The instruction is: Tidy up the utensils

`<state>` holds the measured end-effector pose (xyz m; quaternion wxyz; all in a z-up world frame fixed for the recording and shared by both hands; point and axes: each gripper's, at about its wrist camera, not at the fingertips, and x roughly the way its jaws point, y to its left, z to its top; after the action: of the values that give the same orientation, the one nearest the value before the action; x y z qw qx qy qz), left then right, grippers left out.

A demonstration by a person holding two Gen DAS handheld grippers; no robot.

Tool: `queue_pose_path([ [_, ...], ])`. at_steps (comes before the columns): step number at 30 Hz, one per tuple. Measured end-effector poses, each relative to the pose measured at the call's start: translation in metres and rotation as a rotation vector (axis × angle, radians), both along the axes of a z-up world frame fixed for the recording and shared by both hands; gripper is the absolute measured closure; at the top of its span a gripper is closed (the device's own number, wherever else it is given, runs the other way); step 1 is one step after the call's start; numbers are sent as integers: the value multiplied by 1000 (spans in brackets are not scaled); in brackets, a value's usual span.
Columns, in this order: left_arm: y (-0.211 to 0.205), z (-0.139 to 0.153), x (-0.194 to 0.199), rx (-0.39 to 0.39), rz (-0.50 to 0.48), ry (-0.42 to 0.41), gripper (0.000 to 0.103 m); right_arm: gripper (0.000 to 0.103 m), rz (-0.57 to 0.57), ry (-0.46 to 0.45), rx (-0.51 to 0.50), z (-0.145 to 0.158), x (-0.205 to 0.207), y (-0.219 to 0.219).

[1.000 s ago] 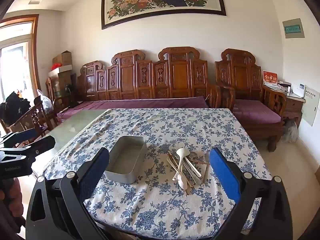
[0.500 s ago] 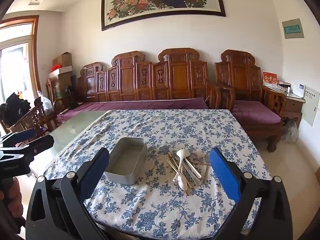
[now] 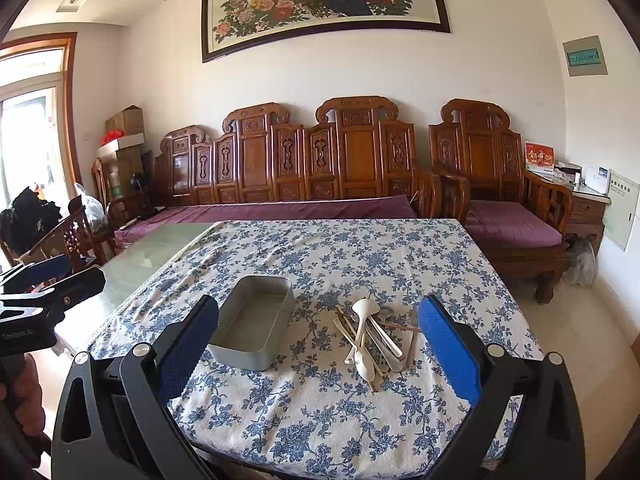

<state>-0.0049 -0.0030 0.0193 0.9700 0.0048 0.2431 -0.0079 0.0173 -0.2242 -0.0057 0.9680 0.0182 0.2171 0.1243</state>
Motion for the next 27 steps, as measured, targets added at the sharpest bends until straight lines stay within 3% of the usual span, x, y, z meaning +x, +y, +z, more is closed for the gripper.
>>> queue_pose_path([
  [27, -1, 2, -1, 1, -5, -9, 6, 2, -1, 0, 6, 2, 1, -1],
])
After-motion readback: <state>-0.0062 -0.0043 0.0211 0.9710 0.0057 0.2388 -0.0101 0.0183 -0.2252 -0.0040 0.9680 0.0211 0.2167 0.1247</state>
